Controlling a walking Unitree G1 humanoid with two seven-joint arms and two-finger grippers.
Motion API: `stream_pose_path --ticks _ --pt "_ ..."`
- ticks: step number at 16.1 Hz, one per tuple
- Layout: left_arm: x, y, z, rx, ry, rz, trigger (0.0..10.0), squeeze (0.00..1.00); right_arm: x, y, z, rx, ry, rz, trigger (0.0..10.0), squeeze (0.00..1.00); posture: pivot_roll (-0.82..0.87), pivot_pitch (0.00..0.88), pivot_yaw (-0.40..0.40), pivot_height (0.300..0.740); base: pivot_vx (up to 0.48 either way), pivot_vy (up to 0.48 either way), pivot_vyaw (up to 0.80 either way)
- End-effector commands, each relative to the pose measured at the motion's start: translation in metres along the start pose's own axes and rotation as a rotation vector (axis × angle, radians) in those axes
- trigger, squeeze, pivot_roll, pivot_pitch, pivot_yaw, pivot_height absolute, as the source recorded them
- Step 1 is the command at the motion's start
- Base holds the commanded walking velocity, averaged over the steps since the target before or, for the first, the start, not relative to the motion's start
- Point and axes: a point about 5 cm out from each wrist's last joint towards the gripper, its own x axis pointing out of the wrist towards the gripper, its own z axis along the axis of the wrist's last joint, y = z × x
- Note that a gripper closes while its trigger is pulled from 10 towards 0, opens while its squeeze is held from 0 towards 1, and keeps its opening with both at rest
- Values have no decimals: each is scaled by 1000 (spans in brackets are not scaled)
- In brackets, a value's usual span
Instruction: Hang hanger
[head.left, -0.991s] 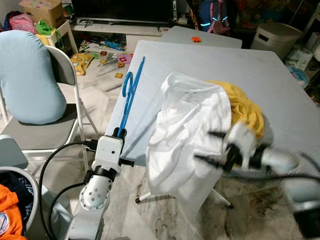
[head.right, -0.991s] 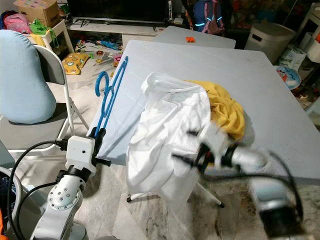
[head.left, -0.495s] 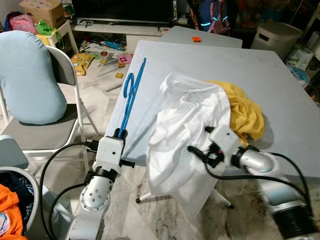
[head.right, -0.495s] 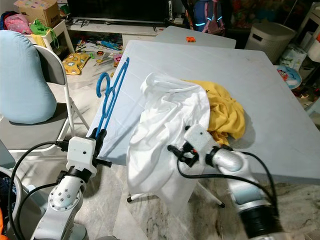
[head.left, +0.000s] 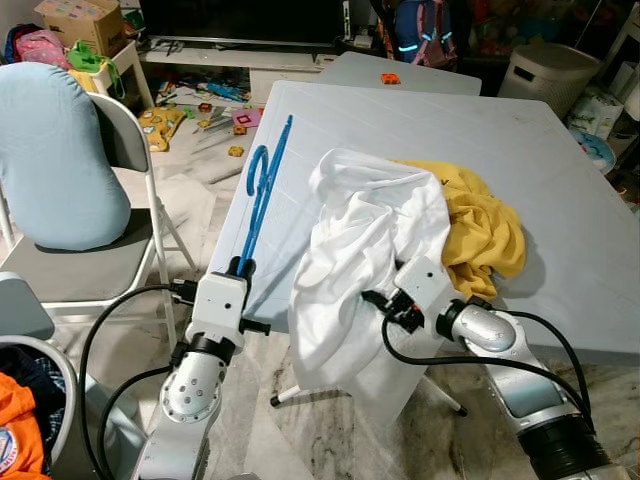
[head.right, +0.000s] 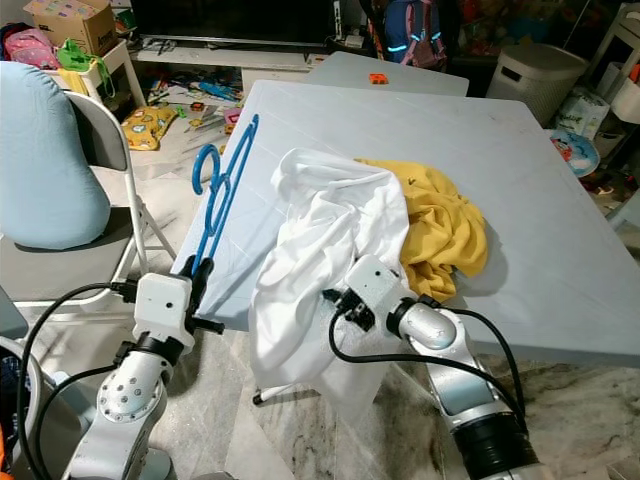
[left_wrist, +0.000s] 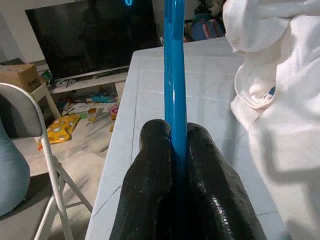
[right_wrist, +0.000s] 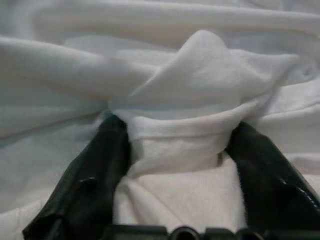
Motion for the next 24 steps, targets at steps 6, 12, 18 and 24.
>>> stream_pose_path --ticks 6,12,18,24 --pt "-2 -2 4 3 -19 -3 10000 0 13 0 -13 200 48 -135 0 0 111 56 -47 740 0 0 0" --pt "-6 1 4 7 -14 17 10000 0 36 7 -22 297 147 -186 0 0 142 65 -63 740 0 0 0" --pt "-6 2 4 12 -13 23 10000 0 59 -6 -3 394 137 -307 0 0 147 64 -64 740 0 0 0" --pt "-6 -1 6 -16 -14 12 10000 0 82 -56 91 501 -130 -534 0 0 166 61 -73 740 0 0 0"
